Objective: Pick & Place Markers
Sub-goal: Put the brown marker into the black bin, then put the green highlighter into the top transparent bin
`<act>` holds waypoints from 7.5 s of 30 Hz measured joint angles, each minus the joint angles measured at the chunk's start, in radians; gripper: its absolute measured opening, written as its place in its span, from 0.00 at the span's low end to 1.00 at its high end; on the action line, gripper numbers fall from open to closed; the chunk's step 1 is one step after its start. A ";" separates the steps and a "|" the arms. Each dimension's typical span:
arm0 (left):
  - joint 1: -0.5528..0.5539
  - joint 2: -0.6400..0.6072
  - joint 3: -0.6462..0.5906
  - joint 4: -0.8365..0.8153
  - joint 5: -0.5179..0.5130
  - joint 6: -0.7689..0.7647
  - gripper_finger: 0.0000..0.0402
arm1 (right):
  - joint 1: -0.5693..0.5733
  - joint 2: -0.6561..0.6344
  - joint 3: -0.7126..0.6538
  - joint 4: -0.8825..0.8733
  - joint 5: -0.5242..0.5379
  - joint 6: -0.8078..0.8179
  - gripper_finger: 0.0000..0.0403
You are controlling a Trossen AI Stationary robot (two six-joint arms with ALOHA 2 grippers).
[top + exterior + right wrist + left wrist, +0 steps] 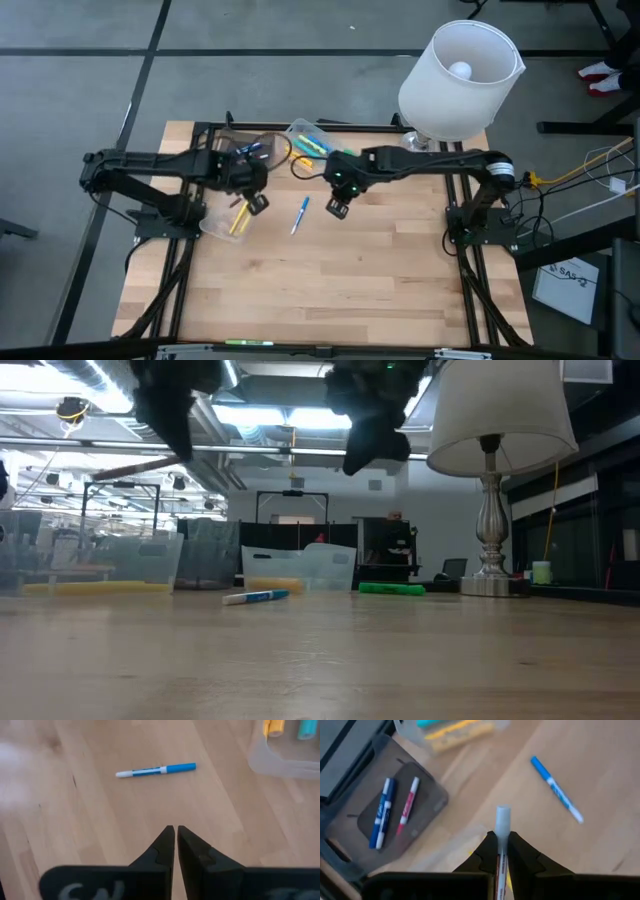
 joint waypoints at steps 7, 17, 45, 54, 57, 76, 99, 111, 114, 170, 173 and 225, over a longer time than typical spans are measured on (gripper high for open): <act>0.174 0.001 0.000 0.083 0.023 0.105 0.04 | 0.010 -0.189 -0.283 0.206 -0.034 0.061 0.06; 0.366 0.015 0.000 0.175 0.064 0.401 0.04 | 0.035 -0.349 -0.533 0.521 -0.034 0.115 0.06; 0.643 0.235 0.001 0.273 0.079 1.134 0.04 | 0.047 -0.349 -0.550 0.567 0.054 0.114 0.06; 0.682 0.310 0.001 0.280 0.096 1.186 0.04 | 0.047 -0.349 -0.550 0.567 0.056 0.133 0.06; 0.696 0.335 0.001 0.280 0.113 1.191 0.04 | 0.047 -0.349 -0.550 0.566 0.056 0.135 0.06; 0.808 0.396 0.001 0.285 0.232 1.238 0.09 | 0.047 -0.349 -0.550 0.566 0.083 0.136 0.06; 0.796 0.353 0.096 0.232 0.211 1.053 0.32 | 0.047 -0.349 -0.550 0.563 0.083 0.112 0.06; 0.710 0.142 0.115 0.233 0.284 0.767 0.32 | 0.047 -0.349 -0.550 0.564 0.080 0.145 0.06; 0.677 0.089 0.115 0.235 0.356 0.666 0.32 | 0.047 -0.349 -0.550 0.565 0.080 0.146 0.06; 0.121 0.050 0.115 0.357 -0.006 0.141 0.32 | -0.209 -0.093 -0.549 0.536 0.514 -0.247 0.41; 0.121 0.050 0.115 0.357 -0.007 0.142 0.32 | -0.237 -0.093 -0.549 0.536 0.509 -0.218 0.42; 0.126 0.049 0.115 0.357 -0.035 0.206 0.32 | -0.400 0.078 -0.547 0.504 0.083 -0.172 0.26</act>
